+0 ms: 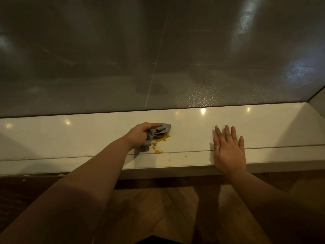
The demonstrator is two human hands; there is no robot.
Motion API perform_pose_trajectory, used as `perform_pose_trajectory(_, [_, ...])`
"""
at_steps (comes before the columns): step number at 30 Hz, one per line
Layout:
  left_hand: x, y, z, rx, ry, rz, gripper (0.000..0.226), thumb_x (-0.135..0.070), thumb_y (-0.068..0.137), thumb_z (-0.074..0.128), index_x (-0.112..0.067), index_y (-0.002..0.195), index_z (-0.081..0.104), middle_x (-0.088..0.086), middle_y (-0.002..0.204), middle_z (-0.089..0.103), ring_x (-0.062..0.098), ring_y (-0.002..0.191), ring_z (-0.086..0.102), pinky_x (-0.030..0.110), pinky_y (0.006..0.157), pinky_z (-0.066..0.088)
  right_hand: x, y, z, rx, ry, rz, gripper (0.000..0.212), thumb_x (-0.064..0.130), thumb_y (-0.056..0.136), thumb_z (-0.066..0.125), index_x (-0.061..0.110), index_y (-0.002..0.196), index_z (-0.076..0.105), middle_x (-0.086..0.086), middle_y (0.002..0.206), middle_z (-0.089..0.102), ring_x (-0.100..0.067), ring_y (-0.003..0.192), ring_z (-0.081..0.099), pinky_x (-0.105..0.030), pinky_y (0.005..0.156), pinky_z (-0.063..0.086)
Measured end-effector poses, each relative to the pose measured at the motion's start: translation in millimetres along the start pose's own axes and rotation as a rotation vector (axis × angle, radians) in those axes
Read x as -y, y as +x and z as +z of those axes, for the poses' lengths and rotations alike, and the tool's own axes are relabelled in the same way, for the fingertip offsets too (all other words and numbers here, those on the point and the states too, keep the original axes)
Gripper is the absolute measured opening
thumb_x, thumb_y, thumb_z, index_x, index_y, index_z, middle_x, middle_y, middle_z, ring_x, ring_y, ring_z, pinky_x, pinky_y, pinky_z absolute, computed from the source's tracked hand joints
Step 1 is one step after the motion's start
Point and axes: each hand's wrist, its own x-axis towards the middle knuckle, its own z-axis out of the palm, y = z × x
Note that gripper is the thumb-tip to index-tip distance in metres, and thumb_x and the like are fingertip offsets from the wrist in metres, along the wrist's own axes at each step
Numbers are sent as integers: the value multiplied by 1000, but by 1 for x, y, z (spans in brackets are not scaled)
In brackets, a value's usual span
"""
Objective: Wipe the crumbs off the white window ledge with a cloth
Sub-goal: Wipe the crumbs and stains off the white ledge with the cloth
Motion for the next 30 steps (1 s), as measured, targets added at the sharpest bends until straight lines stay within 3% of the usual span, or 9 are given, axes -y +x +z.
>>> perform_pose_trajectory(6, [-7, -1, -2, -21, -11, 86, 60, 19, 86, 28, -12, 126, 59, 4, 131, 52, 10, 115, 47, 18, 96, 38, -1, 1, 1, -10, -8, -2, 57, 45, 93, 10, 32, 148, 1, -3, 159, -1, -18, 145, -13, -42, 117, -8])
perform_pose_trajectory(11, [-28, 33, -10, -59, 40, 176, 58, 23, 80, 31, -5, 118, 65, 9, 119, 60, 18, 111, 53, 25, 97, 42, 0, 1, 2, -29, 0, -2, 58, 45, 92, 7, 32, 148, 4, -3, 159, 2, -18, 146, -10, -41, 117, -7])
perform_pose_trajectory(14, [-37, 61, -12, -13, 103, 163, 64, 23, 77, 30, -11, 118, 66, 11, 120, 61, 23, 111, 55, 30, 98, 45, 0, 2, 2, -16, -7, -5, 58, 45, 92, 5, 33, 148, 1, -1, 159, -2, -18, 145, -14, -41, 116, -9])
perform_pose_trajectory(15, [-38, 68, -11, 4, 116, 143, 65, 22, 78, 29, -14, 120, 65, 10, 116, 63, 22, 105, 58, 30, 93, 48, -1, 2, 2, -13, -9, -5, 57, 45, 92, 5, 33, 148, -1, -1, 159, -3, -18, 145, -15, -41, 116, -10])
perform_pose_trajectory(18, [-40, 79, -3, 115, 96, 35, 69, 21, 83, 24, -19, 128, 56, 6, 89, 61, 12, 70, 54, 15, 55, 49, 0, 2, 3, -13, -13, -6, 57, 45, 92, 6, 34, 147, -3, 0, 159, -5, -17, 144, -17, -40, 116, -11])
perform_pose_trajectory(20, [-37, 83, 2, 170, 76, 15, 70, 22, 82, 25, -20, 129, 56, 9, 86, 58, 11, 65, 51, 12, 48, 45, -1, 2, 3, -15, -14, -6, 56, 45, 93, 7, 34, 147, -3, 1, 159, -5, -17, 144, -17, -40, 116, -11])
perform_pose_trajectory(22, [-31, 85, 5, 165, 75, 11, 67, 20, 83, 28, -20, 127, 59, 12, 88, 61, 13, 68, 53, 14, 53, 46, -1, 2, 4, -16, -31, -11, 56, 45, 93, 8, 34, 147, -3, 0, 159, -5, -18, 144, -16, -40, 115, -11])
perform_pose_trajectory(26, [-24, 82, 12, 92, 49, 52, 67, 22, 76, 32, -15, 121, 64, 10, 119, 63, 16, 102, 55, 18, 80, 45, -2, 1, 3, -18, -17, -6, 57, 45, 93, 9, 33, 147, -2, 0, 159, -4, -16, 144, -16, -41, 117, -10])
perform_pose_trajectory(30, [-24, 76, 11, 120, 8, 52, 68, 25, 70, 31, -12, 114, 67, 6, 111, 62, 19, 108, 56, 17, 85, 47, 0, 1, 3, -23, -2, -4, 57, 46, 93, 8, 34, 148, -1, 0, 159, -3, -16, 144, -16, -42, 117, -9])
